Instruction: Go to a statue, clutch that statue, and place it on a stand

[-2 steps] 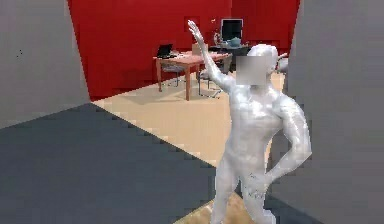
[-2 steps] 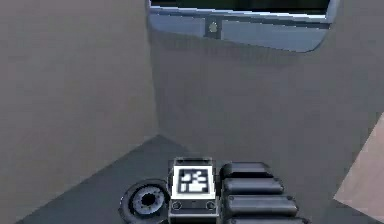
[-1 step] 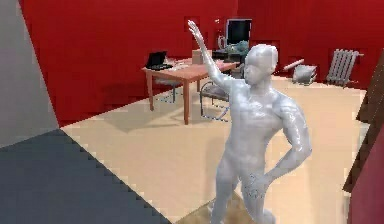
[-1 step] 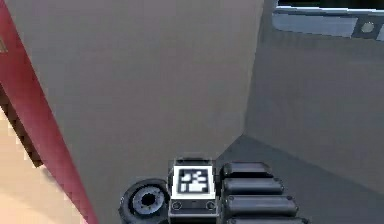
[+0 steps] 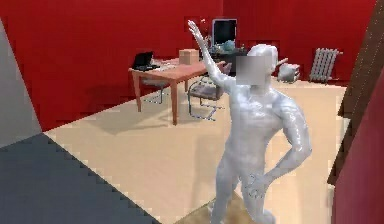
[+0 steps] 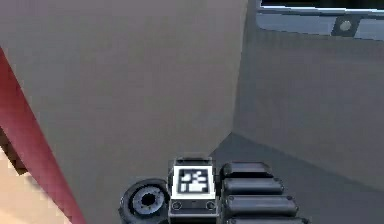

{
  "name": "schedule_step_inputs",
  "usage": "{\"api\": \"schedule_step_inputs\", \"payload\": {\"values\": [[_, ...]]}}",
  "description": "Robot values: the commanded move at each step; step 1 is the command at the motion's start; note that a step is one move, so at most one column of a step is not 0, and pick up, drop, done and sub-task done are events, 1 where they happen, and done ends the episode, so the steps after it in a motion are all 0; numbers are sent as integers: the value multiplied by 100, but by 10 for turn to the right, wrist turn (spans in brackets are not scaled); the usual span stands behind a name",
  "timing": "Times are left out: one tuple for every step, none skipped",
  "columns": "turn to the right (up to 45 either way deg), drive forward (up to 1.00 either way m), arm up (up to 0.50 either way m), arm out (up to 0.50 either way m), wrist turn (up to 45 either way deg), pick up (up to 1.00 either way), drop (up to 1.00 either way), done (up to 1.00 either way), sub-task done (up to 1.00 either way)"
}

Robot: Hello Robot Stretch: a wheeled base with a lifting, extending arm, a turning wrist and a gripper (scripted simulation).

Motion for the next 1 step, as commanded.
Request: {"api": "schedule_step_inputs", "payload": {"values": [[0, 55, 0, 0, 0, 0, 0, 0, 0]]}}
